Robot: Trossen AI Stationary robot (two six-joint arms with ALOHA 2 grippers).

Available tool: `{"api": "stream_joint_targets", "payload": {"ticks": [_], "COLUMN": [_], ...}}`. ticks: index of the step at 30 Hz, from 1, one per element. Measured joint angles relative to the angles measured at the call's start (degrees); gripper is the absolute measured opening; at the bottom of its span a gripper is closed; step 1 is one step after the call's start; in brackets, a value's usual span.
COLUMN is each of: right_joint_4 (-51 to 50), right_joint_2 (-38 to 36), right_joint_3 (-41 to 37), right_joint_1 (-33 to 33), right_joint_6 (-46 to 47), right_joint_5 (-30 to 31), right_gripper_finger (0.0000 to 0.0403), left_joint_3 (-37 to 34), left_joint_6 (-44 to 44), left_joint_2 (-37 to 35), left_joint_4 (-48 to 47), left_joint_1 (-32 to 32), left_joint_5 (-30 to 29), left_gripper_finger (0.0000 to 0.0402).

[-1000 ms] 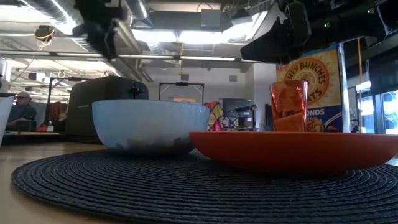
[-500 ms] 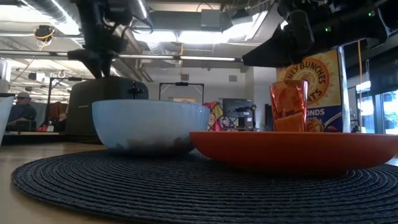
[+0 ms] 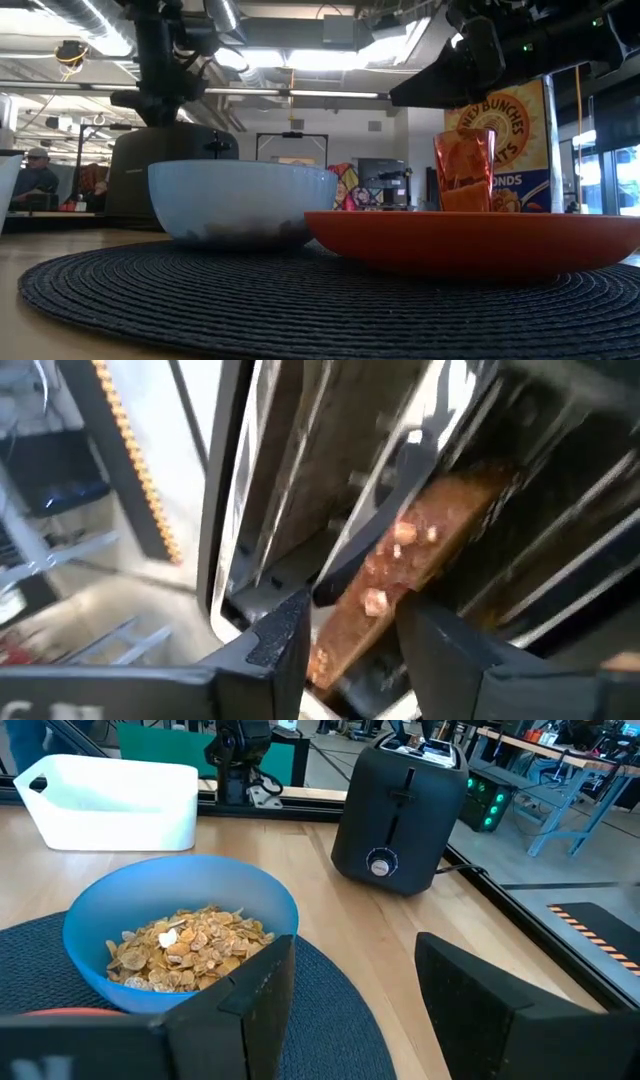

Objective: Arrange a breakfast setting
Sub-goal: Put the toasted bread on the orange plate

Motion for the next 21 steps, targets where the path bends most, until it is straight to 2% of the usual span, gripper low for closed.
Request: {"api": "stream_joint_targets", "payload": {"ticks": [3,7,21], "right_joint_4": [0.0,0.0,-0.07], "right_joint_2": [0.0,0.0,0.0], "right_joint_3": [0.0,0.0,0.0], "right_joint_1": [0.0,0.0,0.0], "right_joint_6": [0.0,0.0,0.0], "right_joint_5": [0.06,0.34,0.56], "right_gripper_finger": [0.0199,0.0199,0.0199], "left_joint_3": [-0.02,-0.01,-0.02], "left_joint_6": [0.02,0.01,-0.49], "left_joint_2": [-0.24,-0.78,-0.77], "left_joint_4": [-0.24,-0.24,-2.13], "left_joint_1": [-1.14,-2.96,-4.64], "left_joint_5": [-2.92,-3.39,0.42], "left_gripper_finger": [0.0135,0.0129,0.0124]}}
